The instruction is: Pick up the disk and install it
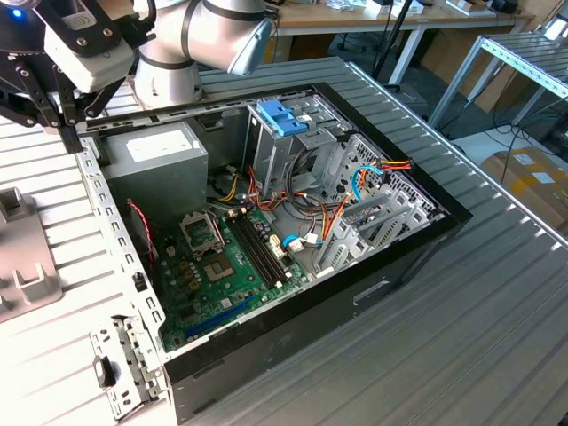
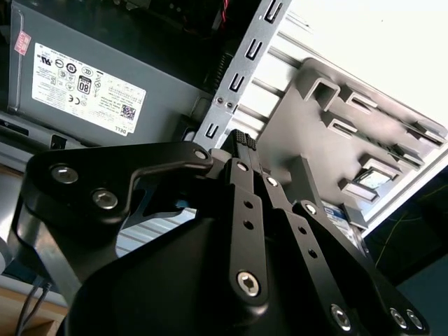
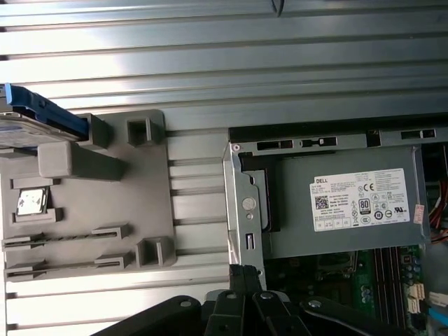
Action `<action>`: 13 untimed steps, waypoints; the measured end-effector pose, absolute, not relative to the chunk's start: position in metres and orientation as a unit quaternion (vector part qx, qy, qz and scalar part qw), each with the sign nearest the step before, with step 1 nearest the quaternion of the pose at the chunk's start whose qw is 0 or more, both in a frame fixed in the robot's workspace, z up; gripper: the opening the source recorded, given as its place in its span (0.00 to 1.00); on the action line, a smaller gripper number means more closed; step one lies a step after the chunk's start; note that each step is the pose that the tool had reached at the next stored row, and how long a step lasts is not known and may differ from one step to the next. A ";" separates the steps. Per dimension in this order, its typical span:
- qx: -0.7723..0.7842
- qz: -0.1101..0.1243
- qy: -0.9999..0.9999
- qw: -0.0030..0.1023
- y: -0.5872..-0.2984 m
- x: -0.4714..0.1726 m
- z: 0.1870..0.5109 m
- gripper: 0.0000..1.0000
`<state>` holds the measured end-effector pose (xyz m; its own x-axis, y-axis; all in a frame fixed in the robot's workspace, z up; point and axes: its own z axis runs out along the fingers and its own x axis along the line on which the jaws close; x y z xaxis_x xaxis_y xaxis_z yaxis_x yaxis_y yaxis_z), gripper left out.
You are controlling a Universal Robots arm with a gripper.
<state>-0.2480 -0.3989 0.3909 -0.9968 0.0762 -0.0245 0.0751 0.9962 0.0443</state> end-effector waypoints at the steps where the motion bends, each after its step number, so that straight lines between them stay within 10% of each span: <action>1: 0.038 0.022 0.999 0.013 -0.399 -0.250 0.391 0.11; 13: 0.038 0.022 0.999 0.013 -0.399 -0.258 0.391 0.11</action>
